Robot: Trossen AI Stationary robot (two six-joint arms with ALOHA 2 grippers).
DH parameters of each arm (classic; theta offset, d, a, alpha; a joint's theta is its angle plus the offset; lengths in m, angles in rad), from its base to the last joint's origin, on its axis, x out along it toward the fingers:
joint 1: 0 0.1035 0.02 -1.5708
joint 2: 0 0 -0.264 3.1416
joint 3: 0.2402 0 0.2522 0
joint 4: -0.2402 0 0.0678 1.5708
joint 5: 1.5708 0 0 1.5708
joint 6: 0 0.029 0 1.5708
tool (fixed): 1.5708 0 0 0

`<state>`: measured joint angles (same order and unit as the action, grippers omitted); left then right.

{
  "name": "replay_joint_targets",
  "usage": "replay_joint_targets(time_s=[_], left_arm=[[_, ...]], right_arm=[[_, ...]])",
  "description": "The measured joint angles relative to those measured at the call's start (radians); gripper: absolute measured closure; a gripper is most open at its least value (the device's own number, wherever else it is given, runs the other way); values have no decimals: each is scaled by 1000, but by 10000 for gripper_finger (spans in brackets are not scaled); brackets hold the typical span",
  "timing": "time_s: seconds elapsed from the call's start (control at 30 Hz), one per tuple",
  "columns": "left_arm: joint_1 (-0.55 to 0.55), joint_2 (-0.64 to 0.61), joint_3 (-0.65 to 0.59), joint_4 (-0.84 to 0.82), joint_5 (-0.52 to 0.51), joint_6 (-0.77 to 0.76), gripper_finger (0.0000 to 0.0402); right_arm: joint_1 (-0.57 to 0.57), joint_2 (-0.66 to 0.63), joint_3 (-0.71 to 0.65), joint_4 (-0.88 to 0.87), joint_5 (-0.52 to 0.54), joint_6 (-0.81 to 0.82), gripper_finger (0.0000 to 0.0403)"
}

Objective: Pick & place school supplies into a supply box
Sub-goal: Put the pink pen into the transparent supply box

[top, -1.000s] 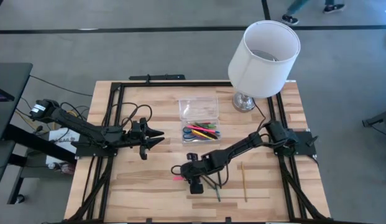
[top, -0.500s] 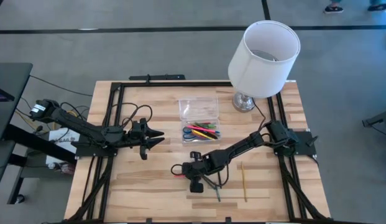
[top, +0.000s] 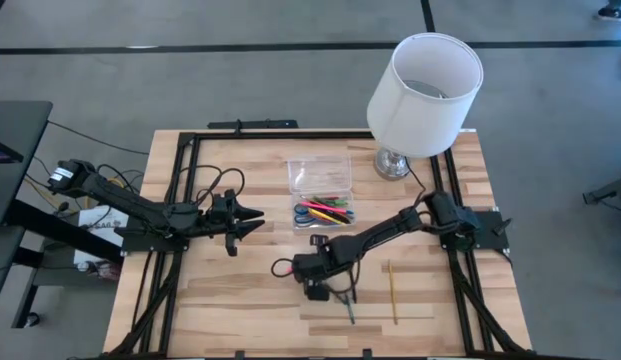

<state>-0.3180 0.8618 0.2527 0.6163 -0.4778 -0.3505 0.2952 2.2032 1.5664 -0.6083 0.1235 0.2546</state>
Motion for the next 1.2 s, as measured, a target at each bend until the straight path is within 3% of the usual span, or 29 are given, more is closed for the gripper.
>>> replay_joint_targets(time_s=[0.43, 0.8, 1.2], left_arm=[[0, -26, 0, 3, 9, 4, 286], [0, -142, 0, -1, 10, 67, 286], [-31, -236, 0, -121, 10, 38, 286]], right_arm=[[-53, 1, 102, -191, 17, 0, 396], [-105, -2, 220, -348, 14, -64, 395], [-225, -5, 337, -533, 14, -106, 393]])
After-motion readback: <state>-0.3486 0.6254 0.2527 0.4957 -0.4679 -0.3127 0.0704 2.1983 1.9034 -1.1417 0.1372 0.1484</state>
